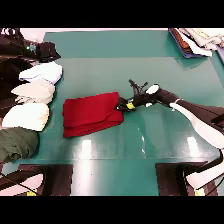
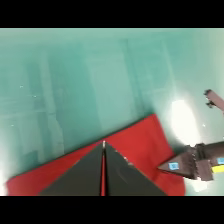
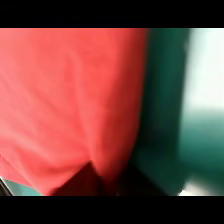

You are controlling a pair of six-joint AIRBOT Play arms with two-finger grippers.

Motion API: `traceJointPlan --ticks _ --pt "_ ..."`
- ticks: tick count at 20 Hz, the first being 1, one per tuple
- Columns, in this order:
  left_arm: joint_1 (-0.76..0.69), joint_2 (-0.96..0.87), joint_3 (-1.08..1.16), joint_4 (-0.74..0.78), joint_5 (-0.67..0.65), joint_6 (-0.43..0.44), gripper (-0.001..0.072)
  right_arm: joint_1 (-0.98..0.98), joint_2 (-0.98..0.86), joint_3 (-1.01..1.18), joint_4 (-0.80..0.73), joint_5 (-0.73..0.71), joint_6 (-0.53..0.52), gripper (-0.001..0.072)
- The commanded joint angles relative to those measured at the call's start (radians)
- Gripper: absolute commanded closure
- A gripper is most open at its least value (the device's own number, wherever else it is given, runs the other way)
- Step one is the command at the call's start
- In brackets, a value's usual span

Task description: Fold the shirts.

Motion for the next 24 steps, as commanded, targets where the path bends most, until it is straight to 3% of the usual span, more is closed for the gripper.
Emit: traceJointPlan --ticks 1,6,12,19,24 --pt "-0.012 0.000 0.000 -0.020 0.003 0.001 0.0685 0.015 -0.028 0.082 -0.005 -0.008 -0.006 0.0699" --pt "-0.135 -0.003 0.000 -0.011 0.058 0.010 0.0685 -0.205 0.157 0.083 -0.227 0.053 0.014 0.0699" --pt "-0.227 -0.003 0.000 -0.011 0.093 0.006 0.0684 -0.716 0.418 0.083 -0.525 0.179 0.058 0.0699" --pt "-0.246 -0.003 0.000 -0.026 0.155 -0.013 0.0685 -1.281 0.496 0.062 -0.561 0.196 0.104 0.0699" --pt "-0.246 -0.003 0.000 -0.025 0.156 -0.012 0.0684 -1.432 0.578 -0.145 -0.647 0.177 0.159 0.0700"
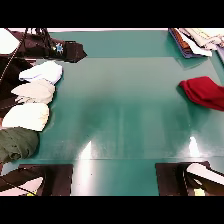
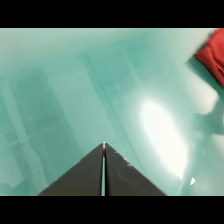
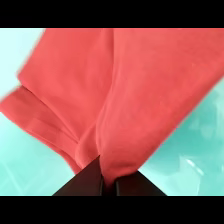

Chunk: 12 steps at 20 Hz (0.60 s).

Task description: Fold the shirts.

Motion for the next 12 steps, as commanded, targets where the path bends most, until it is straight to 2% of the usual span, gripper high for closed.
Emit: traceJointPlan --ticks 1,5,6,7,8,9,12 --pt "-0.001 -0.001 0.000 -0.001 0.009 -0.003 0.0685 -0.089 0.079 -0.146 -0.084 -0.023 0.048 0.0700" --pt "-0.001 -0.002 0.000 0.002 0.008 0.002 0.0684 -0.047 0.195 -0.304 -0.086 -0.026 0.048 0.0698" --pt "-0.001 -0.002 0.000 0.002 0.007 0.011 0.0684 -0.023 0.223 -0.337 -0.093 -0.035 0.044 0.0669" --pt "-0.001 -0.002 0.000 0.002 0.006 0.016 0.0684 0.003 0.241 -0.354 -0.121 -0.044 0.044 0.0409" --pt "-0.001 -0.002 0.000 0.002 0.006 0.016 0.0684 0.023 0.248 -0.353 -0.168 -0.039 0.044 0.0223" --pt "-0.001 -0.002 0.000 0.002 0.006 0.017 0.0684 0.034 0.255 -0.338 -0.230 -0.018 0.044 0.0191" --pt "-0.001 -0.002 0.000 0.002 0.006 0.018 0.0684 0.035 0.260 -0.206 -0.376 0.077 0.045 0.0191"
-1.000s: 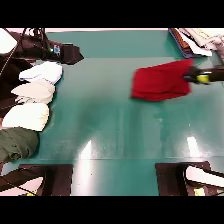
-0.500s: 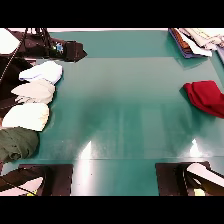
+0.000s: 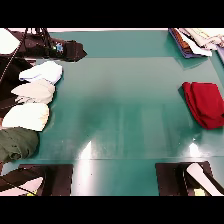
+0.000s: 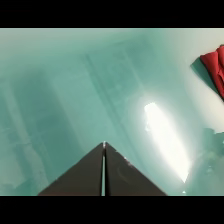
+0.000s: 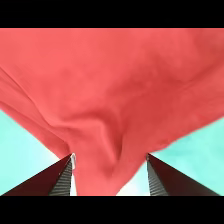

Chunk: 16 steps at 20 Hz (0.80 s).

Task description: Fold the shirts.

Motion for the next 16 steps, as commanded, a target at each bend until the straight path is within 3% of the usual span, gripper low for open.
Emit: traceJointPlan --ticks 1,6,10,11,14,15,16 --pt "0.000 -0.001 0.000 0.001 0.000 0.005 0.0684 0.013 0.019 0.119 -0.124 0.084 0.003 0.0191" --pt "0.000 0.000 0.000 0.001 0.001 0.004 0.0684 0.161 0.031 0.265 0.119 0.145 0.006 0.0193" --pt "0.000 0.000 0.000 0.001 -0.003 0.003 0.0683 0.469 0.065 0.217 0.211 0.145 0.006 0.0194" --pt "0.000 0.000 0.000 0.001 0.002 0.003 0.0683 0.558 0.066 0.210 0.210 0.146 0.006 0.0227" --pt "0.000 0.000 0.000 0.000 0.004 0.003 0.0683 0.779 0.065 0.211 0.208 0.124 0.006 0.0362" --pt "0.000 0.000 0.000 0.000 0.004 0.003 0.0684 0.843 0.065 0.211 0.208 0.109 0.005 0.0503" --pt "0.000 0.000 0.000 0.000 0.004 0.003 0.0683 0.896 0.066 0.211 0.208 0.098 0.005 0.0691"
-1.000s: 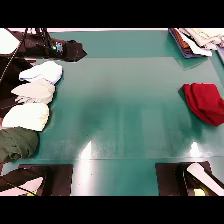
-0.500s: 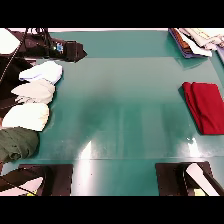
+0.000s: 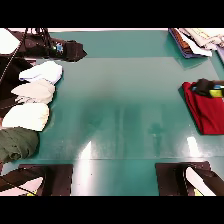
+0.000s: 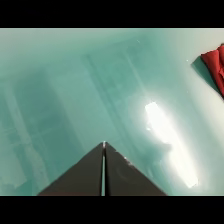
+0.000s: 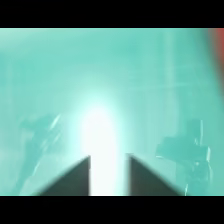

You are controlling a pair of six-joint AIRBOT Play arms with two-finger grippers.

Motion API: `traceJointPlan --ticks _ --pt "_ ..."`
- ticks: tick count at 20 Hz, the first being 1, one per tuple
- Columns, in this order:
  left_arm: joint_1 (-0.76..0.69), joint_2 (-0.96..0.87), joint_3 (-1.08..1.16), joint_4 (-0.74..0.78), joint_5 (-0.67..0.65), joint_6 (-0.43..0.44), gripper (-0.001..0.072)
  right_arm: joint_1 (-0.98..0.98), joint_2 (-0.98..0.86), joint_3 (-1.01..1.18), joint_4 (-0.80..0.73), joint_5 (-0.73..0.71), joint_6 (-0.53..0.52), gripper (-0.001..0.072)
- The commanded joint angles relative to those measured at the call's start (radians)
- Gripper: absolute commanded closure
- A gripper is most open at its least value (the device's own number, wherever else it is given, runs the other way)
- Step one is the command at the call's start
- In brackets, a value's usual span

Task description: Fold the shirts.

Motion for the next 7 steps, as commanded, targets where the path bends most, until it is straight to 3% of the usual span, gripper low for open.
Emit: traceJointPlan --ticks 1,7 --pt "0.000 0.000 0.000 0.000 0.003 0.000 0.0683 0.222 0.003 -0.002 0.014 -0.033 -0.002 0.0698" --pt "0.000 0.000 0.000 0.000 0.003 0.000 0.0683 0.333 0.003 -0.002 0.016 -0.034 -0.001 0.0698"
